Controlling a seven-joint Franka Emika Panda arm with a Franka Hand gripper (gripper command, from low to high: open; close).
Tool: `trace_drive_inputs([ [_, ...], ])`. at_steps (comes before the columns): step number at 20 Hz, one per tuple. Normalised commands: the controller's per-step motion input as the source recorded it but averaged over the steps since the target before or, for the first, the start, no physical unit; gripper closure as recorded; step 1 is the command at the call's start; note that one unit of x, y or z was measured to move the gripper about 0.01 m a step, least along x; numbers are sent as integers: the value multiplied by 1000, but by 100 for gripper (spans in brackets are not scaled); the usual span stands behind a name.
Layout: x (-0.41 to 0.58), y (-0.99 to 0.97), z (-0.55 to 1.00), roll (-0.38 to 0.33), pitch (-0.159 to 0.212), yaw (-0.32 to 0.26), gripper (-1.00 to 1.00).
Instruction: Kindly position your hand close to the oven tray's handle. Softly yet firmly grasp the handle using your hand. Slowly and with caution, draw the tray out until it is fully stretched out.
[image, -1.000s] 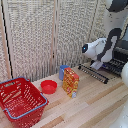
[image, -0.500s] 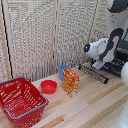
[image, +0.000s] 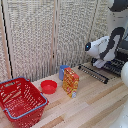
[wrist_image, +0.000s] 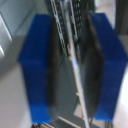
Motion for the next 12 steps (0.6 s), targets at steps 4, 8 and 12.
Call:
trace_drive_inputs([
  [4,-109,36,282,-14,0,-21,100],
  [8,-23,68,759,-1,0,-62,100],
  [12,-18,290,710,7,-11,-82,100],
])
